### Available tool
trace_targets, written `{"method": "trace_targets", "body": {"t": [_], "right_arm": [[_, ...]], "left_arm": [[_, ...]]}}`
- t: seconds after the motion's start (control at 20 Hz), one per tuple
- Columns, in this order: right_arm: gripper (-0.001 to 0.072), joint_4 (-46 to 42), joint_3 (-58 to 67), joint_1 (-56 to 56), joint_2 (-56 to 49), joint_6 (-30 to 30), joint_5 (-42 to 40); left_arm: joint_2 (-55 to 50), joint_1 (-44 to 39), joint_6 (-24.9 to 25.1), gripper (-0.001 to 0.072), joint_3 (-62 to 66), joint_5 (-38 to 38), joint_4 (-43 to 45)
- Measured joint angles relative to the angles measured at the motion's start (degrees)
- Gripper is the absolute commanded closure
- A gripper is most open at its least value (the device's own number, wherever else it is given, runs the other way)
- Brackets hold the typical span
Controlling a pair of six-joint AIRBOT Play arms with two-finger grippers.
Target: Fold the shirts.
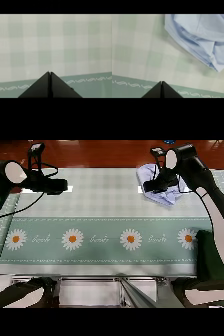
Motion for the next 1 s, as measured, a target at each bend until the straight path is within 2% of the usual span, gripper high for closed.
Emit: {"method": "trace_targets", "body": {"t": [0.1,0.15,0.2,0.25,0.3,0.4,0.55,0.65,0.8,1.0], "right_arm": [[0.0678,-0.76,0.0,0.0,0.0,-0.02,-2.58],[0.0663,-1.18,0.0,0.0,0.0,-0.02,-4.22],[0.0521,-1.62,0.0,0.0,0.0,-0.02,-5.92],[0.0298,-2.56,0.0,0.0,0.0,0.0,-8.07],[0.0295,-4.39,0.0,0.0,0.0,0.52,-10.08],[0.0295,-9.01,0.0,0.0,0.0,2.38,-13.84],[0.0296,-18.23,0.0,-1.25,-0.44,5.88,-19.69],[0.0296,-21.29,0.0,-4.52,-1.62,9.09,-22.93],[0.0296,-15.23,0.0,-11.32,-4.85,10.23,-26.51],[0.0296,0.52,0.0,-18.99,-11.23,3.74,-29.11]], "left_arm": [[0.0,0.0,0.0,0.0675,0.0,3.91,0.0],[-0.13,0.0,0.0,0.0615,0.0,5.75,0.0],[-0.35,0.0,0.0,0.0458,0.0,7.52,0.0],[-0.72,0.0,0.0,0.0241,0.0,9.29,0.02],[-1.16,0.0,0.0,0.0201,0.0,10.16,0.35],[-2.05,0.15,0.17,0.0201,0.0,9.73,2.62],[-3.21,1.77,0.15,0.0202,-0.39,1.95,7.5],[-3.1,2.99,0.17,0.0202,-2.01,-3.45,8.92],[-0.24,3.41,0.61,0.0202,-7.26,-7.56,7.85],[5.11,1.62,0.24,0.0202,-16.44,-7.93,5.44]]}}
